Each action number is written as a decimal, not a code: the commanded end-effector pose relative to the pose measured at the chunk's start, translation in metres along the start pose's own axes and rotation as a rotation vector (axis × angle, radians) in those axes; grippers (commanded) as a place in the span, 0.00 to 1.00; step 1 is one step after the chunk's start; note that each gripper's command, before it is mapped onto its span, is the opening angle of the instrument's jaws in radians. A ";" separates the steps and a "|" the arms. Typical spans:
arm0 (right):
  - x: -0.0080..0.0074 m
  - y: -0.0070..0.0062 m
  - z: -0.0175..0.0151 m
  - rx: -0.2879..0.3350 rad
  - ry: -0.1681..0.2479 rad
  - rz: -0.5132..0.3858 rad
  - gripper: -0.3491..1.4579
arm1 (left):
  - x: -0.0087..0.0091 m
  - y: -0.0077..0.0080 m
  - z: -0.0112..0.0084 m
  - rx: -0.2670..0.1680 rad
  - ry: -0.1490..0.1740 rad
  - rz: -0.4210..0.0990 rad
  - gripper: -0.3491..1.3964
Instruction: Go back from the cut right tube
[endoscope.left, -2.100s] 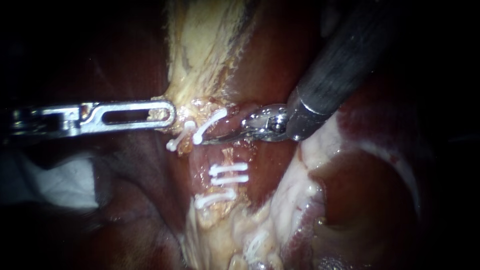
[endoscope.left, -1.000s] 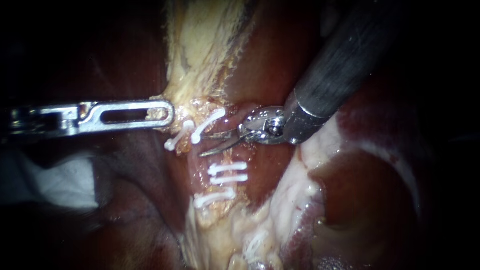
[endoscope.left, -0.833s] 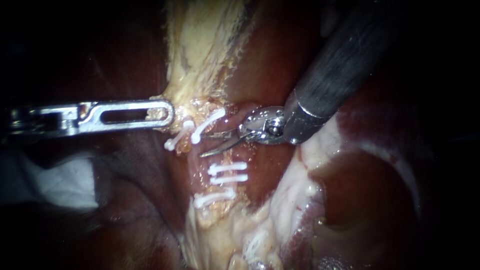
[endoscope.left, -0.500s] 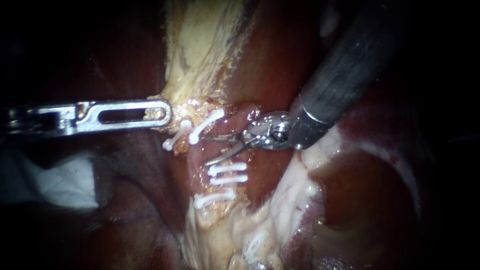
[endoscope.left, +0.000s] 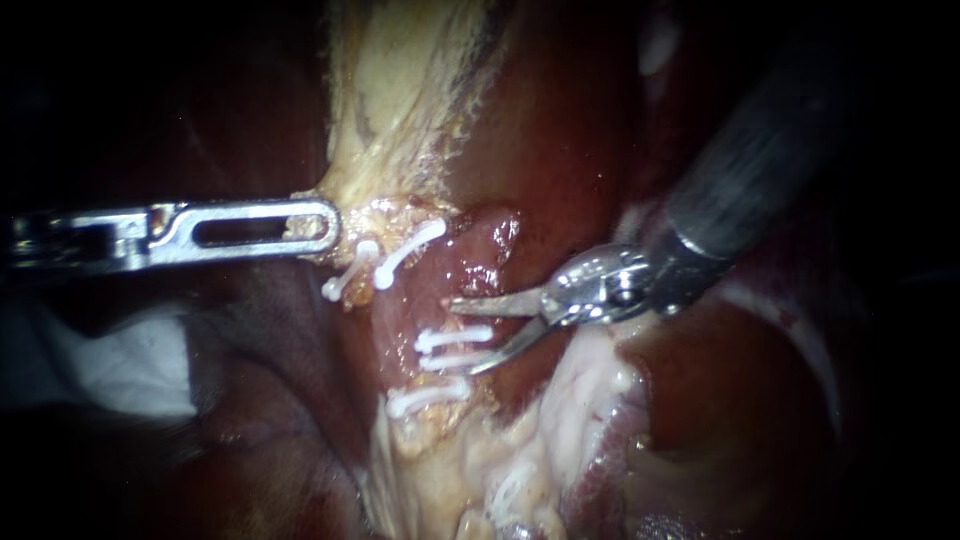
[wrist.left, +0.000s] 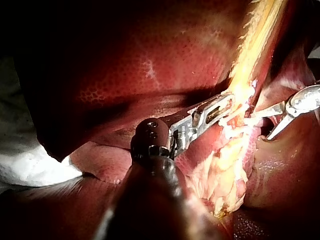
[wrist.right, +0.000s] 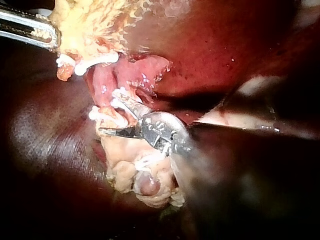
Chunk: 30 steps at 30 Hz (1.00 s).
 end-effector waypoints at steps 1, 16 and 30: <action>0.0001 -0.0003 -0.0012 -0.007 0.000 -0.020 0.98 | 0.0000 0.0001 0.0000 -0.001 0.000 0.000 0.00; 0.0036 -0.0024 -0.0096 -0.061 0.017 -0.112 0.98 | -0.0001 0.0002 0.0002 -0.003 -0.003 0.000 0.00; 0.0031 -0.0027 -0.0109 -0.074 0.016 -0.111 0.98 | 0.0015 0.0014 0.0032 -0.015 -0.018 0.011 0.00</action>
